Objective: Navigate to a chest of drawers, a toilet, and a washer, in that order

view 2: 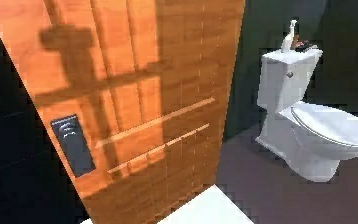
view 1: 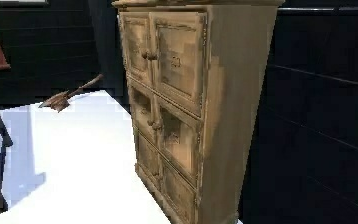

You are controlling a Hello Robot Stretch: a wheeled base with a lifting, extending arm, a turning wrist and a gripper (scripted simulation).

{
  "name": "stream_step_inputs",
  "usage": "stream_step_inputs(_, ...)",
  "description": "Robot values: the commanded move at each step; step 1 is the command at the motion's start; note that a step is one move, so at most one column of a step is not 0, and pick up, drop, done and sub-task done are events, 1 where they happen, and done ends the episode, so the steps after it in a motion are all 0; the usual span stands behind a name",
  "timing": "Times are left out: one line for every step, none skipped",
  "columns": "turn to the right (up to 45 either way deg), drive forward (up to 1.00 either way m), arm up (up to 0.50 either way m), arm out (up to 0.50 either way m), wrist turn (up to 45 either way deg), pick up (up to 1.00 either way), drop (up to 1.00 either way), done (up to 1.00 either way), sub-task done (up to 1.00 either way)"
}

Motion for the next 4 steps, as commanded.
stream_step_inputs(0.0, 0.00, 0.00, 0.00, 0.0, 0.00, 0.00, 0.00, 1.00)
stream_step_inputs(45.0, 0.00, 0.00, 0.00, 0.0, 0.00, 0.00, 0.00, 0.00)
stream_step_inputs(45.0, 0.00, 0.00, 0.00, 0.0, 0.00, 0.00, 0.00, 0.00)
stream_step_inputs(45.0, 0.00, 0.00, 0.00, 0.0, 0.00, 0.00, 0.00, 0.00)
